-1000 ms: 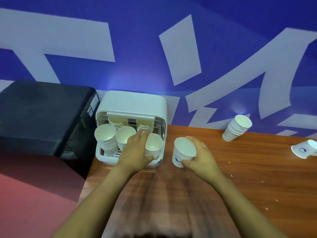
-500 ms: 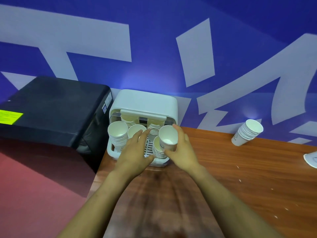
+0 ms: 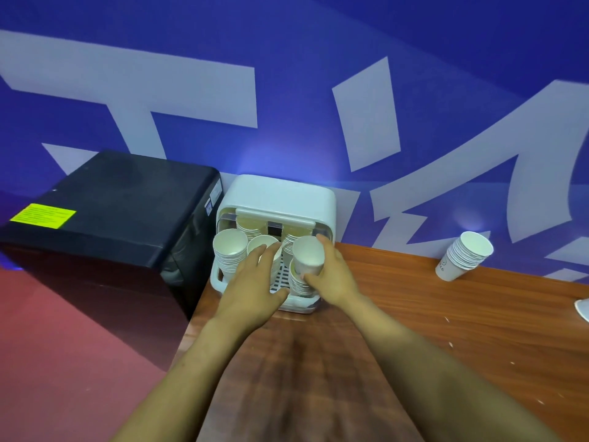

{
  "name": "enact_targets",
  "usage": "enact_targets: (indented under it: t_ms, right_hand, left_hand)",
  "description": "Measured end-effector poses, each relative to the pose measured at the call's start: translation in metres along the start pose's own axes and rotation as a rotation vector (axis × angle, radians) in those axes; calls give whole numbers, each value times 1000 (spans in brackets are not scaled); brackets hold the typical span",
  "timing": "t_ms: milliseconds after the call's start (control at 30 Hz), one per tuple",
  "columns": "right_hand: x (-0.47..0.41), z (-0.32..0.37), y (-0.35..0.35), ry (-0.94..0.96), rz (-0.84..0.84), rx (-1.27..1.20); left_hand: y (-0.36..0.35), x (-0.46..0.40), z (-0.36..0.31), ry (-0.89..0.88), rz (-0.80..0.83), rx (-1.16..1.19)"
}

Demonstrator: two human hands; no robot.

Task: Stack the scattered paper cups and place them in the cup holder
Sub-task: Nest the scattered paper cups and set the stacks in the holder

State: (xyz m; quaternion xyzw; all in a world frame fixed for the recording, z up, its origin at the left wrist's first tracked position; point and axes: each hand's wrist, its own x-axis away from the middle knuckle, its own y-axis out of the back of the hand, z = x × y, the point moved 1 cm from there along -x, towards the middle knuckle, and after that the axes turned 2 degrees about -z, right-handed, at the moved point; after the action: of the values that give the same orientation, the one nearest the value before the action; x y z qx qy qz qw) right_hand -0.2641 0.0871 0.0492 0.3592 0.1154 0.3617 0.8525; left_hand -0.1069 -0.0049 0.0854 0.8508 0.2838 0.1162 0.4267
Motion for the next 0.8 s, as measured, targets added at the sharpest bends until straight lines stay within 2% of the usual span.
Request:
enact_targets:
  t_ms: [133,400,467,633,800]
  right_hand:
    - [8,-12,-7,-92,221,295]
    - [36,-24,33,-65,209,173]
    - [51,-33,53,-74,261,190]
    - [97,-85,108,-145,452,238]
    - [136,-162,184,-211,411,249]
  left_hand:
    - [4,4,-3,10,-14,2]
    - [-16,-2,-21,-27,21,44]
    - [-34,-2,-35,-53,67,64]
    - [-84,3,-85,-105,198,66]
    - [-144,11,-161,-139,220,17]
